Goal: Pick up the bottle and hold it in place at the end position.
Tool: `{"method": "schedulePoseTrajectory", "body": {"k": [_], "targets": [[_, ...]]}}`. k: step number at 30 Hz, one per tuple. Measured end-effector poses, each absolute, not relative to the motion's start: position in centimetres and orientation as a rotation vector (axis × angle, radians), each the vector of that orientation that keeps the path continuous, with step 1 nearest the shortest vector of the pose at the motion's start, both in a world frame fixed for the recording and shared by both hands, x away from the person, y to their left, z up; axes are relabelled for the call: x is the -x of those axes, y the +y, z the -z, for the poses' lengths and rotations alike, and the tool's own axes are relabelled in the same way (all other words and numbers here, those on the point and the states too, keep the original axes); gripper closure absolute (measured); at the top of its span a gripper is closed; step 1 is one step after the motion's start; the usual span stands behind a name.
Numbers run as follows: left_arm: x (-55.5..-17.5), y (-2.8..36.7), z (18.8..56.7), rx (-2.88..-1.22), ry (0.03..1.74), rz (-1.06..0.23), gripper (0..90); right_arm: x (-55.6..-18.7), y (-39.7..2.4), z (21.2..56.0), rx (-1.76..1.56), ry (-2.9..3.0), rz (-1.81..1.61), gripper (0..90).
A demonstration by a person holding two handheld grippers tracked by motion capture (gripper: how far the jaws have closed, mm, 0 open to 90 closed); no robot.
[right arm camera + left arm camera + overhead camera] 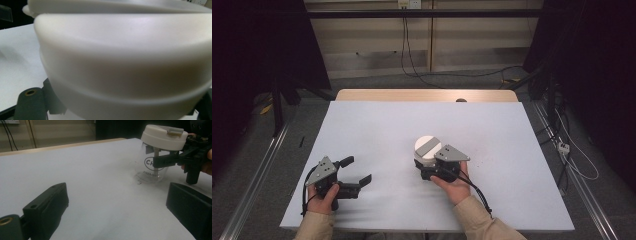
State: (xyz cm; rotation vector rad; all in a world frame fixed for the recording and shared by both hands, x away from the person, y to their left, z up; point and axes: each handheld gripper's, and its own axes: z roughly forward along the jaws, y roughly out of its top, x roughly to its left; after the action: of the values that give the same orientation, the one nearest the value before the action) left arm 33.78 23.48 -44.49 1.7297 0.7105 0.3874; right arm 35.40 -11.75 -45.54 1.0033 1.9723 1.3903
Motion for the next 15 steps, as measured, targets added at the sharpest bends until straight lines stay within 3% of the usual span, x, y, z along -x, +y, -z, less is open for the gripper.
{"method": "schedulePoseTrajectory", "body": {"k": [15], "targets": [[-33.8,23.5,44.5,-1.729,0.711,-0.387,3.9,-36.7,-11.9,44.6,-0.999,1.967,-1.39,18.4]]}}
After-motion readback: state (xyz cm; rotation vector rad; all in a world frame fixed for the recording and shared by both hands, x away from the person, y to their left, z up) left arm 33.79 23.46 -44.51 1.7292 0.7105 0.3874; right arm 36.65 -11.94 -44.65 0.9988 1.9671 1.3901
